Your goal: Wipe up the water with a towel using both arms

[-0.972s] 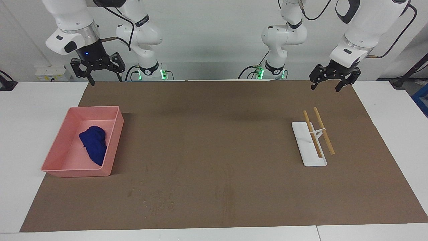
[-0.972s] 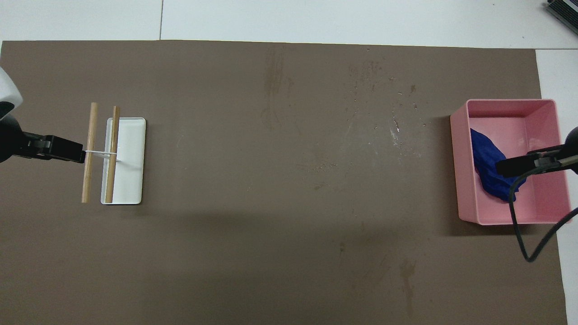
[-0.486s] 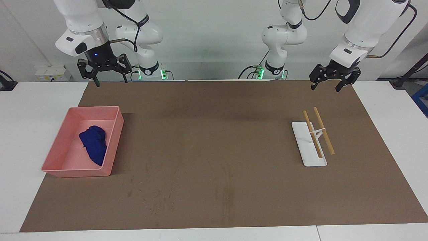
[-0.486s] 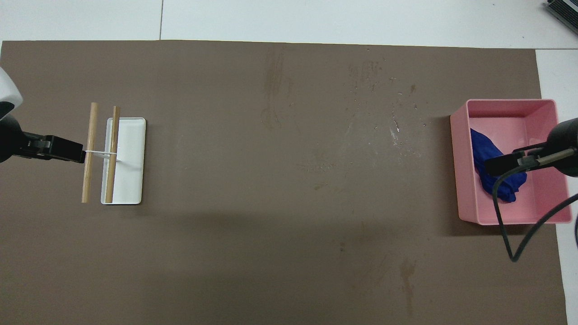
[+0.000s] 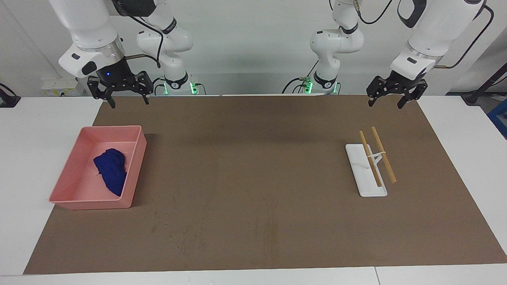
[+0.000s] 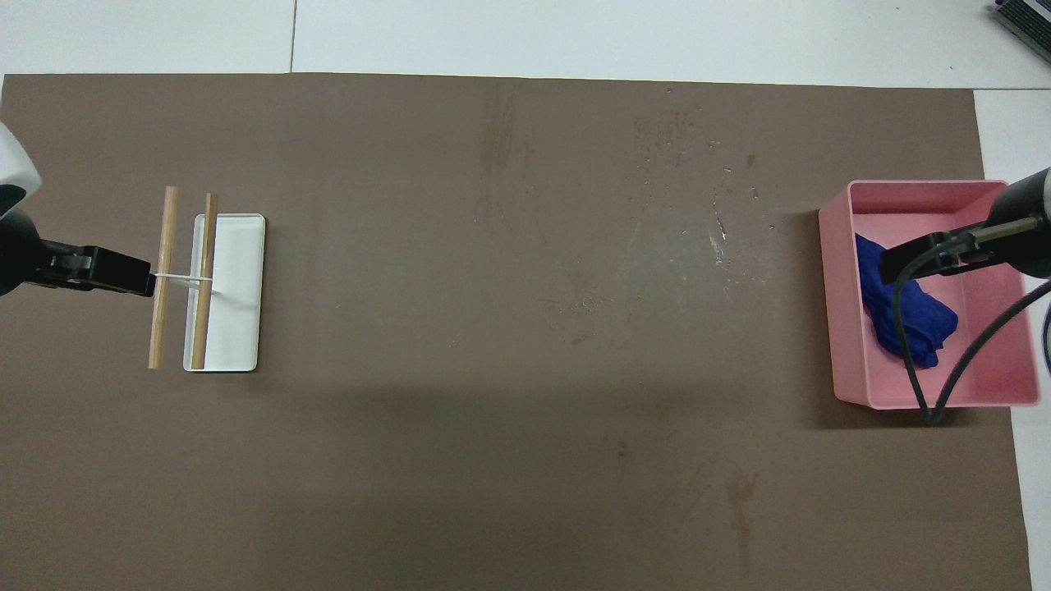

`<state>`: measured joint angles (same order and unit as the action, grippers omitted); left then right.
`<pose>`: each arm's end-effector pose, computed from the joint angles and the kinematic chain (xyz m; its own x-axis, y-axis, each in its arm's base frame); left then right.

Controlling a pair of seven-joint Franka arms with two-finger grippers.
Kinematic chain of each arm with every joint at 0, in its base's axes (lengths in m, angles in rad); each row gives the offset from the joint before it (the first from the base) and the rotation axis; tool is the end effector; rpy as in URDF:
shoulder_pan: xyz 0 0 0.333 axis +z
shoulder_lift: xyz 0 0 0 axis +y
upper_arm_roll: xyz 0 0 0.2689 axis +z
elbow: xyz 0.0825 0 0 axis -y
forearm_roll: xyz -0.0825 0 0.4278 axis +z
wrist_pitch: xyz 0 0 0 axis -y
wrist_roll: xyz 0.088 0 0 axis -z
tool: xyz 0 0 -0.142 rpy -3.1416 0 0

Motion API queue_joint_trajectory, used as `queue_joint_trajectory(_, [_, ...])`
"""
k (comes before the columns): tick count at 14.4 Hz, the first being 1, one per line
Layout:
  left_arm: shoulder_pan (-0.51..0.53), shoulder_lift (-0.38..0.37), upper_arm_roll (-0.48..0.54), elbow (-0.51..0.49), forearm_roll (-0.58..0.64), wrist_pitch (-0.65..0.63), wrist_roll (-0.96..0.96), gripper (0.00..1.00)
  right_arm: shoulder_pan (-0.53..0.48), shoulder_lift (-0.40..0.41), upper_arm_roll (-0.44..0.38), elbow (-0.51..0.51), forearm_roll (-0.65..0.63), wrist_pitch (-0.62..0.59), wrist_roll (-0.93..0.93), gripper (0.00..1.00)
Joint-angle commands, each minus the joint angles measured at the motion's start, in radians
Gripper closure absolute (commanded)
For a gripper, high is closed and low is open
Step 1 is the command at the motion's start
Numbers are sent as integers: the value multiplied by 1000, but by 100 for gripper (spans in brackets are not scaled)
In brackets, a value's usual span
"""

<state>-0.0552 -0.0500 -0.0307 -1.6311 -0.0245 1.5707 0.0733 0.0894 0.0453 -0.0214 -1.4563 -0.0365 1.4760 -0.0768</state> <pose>0.5816 -0.0539 0.5409 0.9873 -0.1585 -0.0087 -0.1582 -0.9871 0.0237 0.5990 0.0356 0.5657 0.9896 0.1408 -0.0283 0.1418 -0.9893 0.0353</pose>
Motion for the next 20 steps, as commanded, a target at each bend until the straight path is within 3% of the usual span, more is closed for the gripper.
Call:
queue_joint_trajectory(1, [12,-10,-9,-12,-12,-6,-10,0,-8,25,-2,37,35,-13,61,0])
queue_joint_trajectory(5, [12,-10,-9,-12,-12,-6,-10,0,-23,24,3,34,35,-16,69,0])
queue_joint_trajectory(9, [12,-10,-9,-12,-12,-6,-10,0,-30,-16,3,-39,35,-13,65,0])
queue_joint_trajectory(20, [12,-10,-9,-12,-12,-6,-10,0,-30,-21,1,-38,33,-11,66,0])
